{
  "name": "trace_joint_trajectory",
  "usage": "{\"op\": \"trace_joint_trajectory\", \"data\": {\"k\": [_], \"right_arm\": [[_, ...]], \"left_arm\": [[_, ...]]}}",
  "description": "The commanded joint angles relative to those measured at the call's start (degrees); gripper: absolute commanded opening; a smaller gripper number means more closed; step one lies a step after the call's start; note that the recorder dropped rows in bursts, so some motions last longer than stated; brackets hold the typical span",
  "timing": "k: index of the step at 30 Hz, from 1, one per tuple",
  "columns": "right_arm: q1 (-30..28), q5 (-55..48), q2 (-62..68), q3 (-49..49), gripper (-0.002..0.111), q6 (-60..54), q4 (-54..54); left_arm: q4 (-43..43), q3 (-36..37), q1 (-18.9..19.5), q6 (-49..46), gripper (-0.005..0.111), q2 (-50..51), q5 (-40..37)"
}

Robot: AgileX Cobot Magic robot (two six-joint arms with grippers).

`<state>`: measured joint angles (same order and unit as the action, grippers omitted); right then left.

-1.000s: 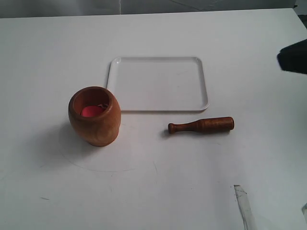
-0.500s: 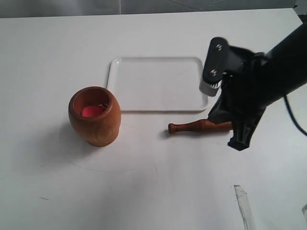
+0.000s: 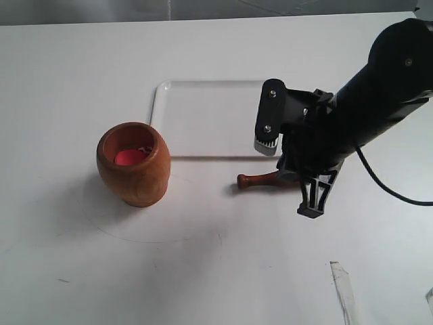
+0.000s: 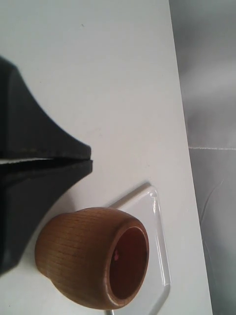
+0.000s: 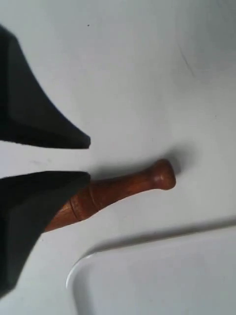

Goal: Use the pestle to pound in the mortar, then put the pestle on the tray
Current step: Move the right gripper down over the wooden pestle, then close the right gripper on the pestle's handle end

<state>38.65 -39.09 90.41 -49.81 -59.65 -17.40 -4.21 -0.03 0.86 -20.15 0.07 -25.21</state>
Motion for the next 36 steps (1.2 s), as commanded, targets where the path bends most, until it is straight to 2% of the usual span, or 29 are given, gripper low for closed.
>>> {"op": "trace_joint_trajectory", "data": {"k": [1, 4, 26, 36], "right_arm": [[0.23, 3.98, -0.16, -0.35, 0.043, 0.32, 0.14], [0.23, 5.98, -0.16, -0.35, 0.049, 0.32, 0.34], [0.23, 10.55, 12.8, -0.35, 0.049, -5.06, 0.11], [0.23, 11.91, 14.02, -0.35, 0.049, -6.46, -0.55]], "left_arm": [[0.42, 0.03, -0.44, 0.47, 0.0, -0.07, 0.17], [0.42, 0.03, -0.44, 0.47, 0.0, -0.07, 0.17], [0.42, 0.03, -0.44, 0.47, 0.0, -0.07, 0.17], [0.42, 0.03, -0.44, 0.47, 0.0, -0.07, 0.17]]}}
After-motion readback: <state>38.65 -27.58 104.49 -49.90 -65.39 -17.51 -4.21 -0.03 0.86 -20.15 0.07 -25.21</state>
